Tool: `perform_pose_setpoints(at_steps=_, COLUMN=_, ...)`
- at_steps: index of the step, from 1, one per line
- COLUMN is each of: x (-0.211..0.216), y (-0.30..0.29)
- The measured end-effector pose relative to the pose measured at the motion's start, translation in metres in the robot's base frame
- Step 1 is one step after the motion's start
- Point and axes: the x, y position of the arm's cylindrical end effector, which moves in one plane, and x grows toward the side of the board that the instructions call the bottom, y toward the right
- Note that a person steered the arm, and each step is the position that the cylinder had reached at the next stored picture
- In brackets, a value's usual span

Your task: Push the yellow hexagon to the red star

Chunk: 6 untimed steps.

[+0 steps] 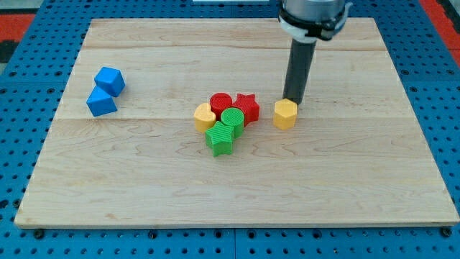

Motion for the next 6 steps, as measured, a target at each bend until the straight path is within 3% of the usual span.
perform_pose_setpoints(at_steps=1, x=0.024, y=0.001)
perform_pose_setpoints(at_steps=2, x=0.037, y=0.085)
perform_pose_setpoints(at_steps=3, x=0.066, y=0.038)
perform_pose_setpoints(at_steps=5, x=0.065, y=-0.026)
perform_pose_setpoints(at_steps=6, x=0.070, y=-0.027)
